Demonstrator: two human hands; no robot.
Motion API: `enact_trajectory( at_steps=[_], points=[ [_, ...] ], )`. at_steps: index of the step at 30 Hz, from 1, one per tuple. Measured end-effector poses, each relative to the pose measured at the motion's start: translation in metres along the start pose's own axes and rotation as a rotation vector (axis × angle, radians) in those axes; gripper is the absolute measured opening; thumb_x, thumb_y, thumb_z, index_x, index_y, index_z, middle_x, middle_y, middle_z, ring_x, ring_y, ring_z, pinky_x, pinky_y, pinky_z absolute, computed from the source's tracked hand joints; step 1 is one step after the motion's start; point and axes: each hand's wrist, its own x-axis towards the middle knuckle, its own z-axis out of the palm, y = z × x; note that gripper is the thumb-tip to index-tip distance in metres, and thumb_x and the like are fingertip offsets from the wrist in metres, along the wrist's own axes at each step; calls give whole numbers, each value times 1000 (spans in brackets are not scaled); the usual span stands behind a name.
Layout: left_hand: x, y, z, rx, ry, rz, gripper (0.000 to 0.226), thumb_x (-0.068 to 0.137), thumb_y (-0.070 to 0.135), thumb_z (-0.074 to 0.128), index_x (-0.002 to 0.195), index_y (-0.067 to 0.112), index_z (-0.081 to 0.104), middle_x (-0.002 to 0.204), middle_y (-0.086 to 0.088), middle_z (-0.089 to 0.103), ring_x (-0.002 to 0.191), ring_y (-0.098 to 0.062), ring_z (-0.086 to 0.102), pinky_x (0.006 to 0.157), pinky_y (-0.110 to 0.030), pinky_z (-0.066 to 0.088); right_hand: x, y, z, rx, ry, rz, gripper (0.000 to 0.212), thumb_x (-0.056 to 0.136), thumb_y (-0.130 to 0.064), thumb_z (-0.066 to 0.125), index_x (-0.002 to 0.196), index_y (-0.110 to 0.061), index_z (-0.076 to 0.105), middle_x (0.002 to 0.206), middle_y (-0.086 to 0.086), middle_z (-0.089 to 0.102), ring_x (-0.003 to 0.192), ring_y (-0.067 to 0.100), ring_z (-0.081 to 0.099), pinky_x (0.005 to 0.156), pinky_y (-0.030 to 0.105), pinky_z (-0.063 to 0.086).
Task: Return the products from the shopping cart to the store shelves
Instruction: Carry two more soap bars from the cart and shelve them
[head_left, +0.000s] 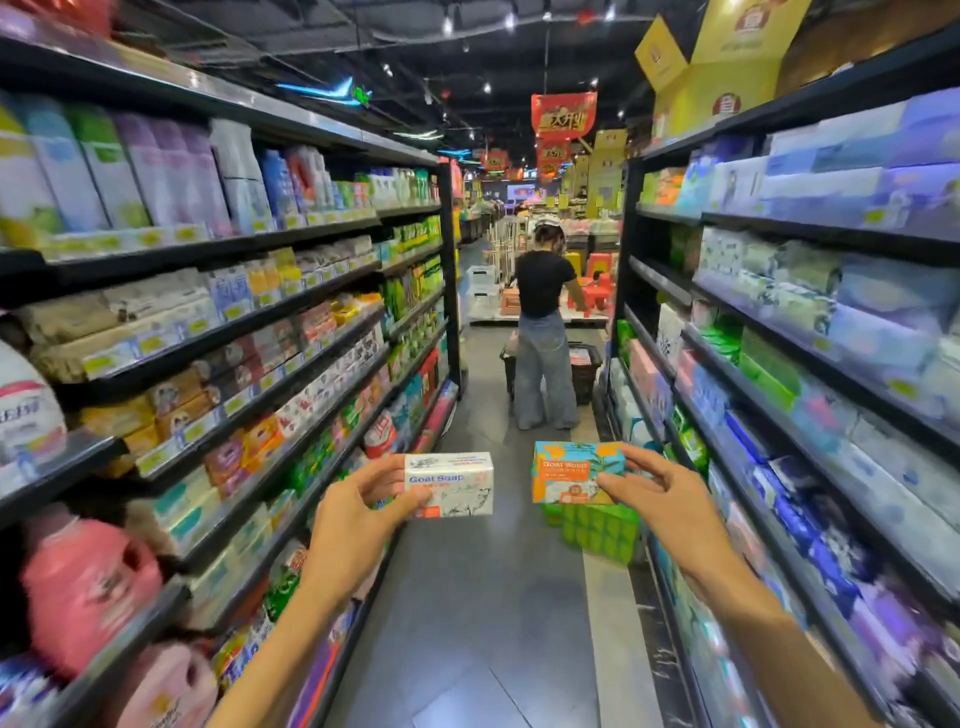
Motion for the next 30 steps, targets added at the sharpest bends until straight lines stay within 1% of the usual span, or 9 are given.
enact_trajectory(
  at_steps=[2, 5, 7, 9, 15, 19, 21, 24, 30],
  points=[
    [39, -11, 15, -18, 17, -17, 31, 82, 3, 78, 111, 12, 72, 97, 8, 78, 88, -2, 73, 68, -14, 56, 48, 11, 2, 14, -22, 4, 36, 83, -3, 76, 113, -21, 68, 94, 0, 78, 81, 7, 74, 62, 13, 53],
    [102, -28, 35, 1, 49, -26, 32, 82, 8, 80, 112, 15, 72, 97, 4, 79, 90, -10, 75, 71, -16, 57, 126, 23, 5, 11, -65, -5, 34, 83, 1, 74, 108, -21, 68, 87, -5, 78, 75, 0, 72, 61, 8, 49],
    [144, -37, 44, 6, 76, -35, 33, 82, 10, 80, 113, 17, 72, 98, 5, 79, 91, -9, 74, 70, -16, 57, 179, 31, 11, 0, -108, 3, 34, 83, 0, 74, 111, -20, 68, 90, -4, 78, 84, 4, 73, 67, 10, 52],
    [185, -48, 51, 15, 131, -54, 32, 82, 10, 80, 111, 18, 71, 96, 7, 79, 90, -6, 74, 67, -12, 55, 230, 38, 20, -5, -132, 12, 37, 82, -1, 76, 114, -18, 68, 94, -3, 78, 89, 7, 74, 71, 12, 54],
    [296, -88, 59, 52, 215, -62, 29, 83, 8, 78, 106, 24, 70, 88, 22, 76, 81, 7, 69, 59, -8, 51, 372, 65, 66, 4, -214, 15, 37, 81, 5, 75, 114, -10, 68, 98, 4, 77, 87, 9, 74, 69, 13, 54],
    [377, -131, 50, 105, 249, -77, 33, 82, 17, 81, 113, 24, 71, 98, 12, 78, 91, -1, 72, 68, -11, 54, 460, 92, 104, -26, -262, -28, 36, 82, 5, 74, 114, -10, 68, 100, 3, 76, 83, 3, 72, 68, 11, 53],
    [418, -156, 39, 114, 271, -78, 36, 81, 21, 82, 116, 26, 71, 101, 12, 77, 95, -2, 72, 75, -18, 58, 505, 106, 127, -42, -285, -44, 36, 82, 3, 75, 114, -13, 69, 101, 0, 76, 87, 2, 72, 70, 11, 52],
    [475, -185, 20, 116, 324, -95, 40, 81, 27, 82, 118, 29, 70, 106, 15, 76, 101, -3, 70, 87, -30, 58, 574, 127, 165, -54, -338, -53, 38, 82, -5, 77, 118, -15, 69, 104, -1, 77, 97, 10, 72, 73, 14, 54],
    [557, -225, -21, 140, 452, -134, 36, 82, 19, 82, 115, 27, 72, 105, 15, 76, 100, -2, 71, 90, -38, 59, 680, 151, 255, -38, -485, -41, 35, 82, -9, 77, 113, -24, 70, 105, 0, 77, 100, 13, 72, 76, 19, 56]
  ],
)
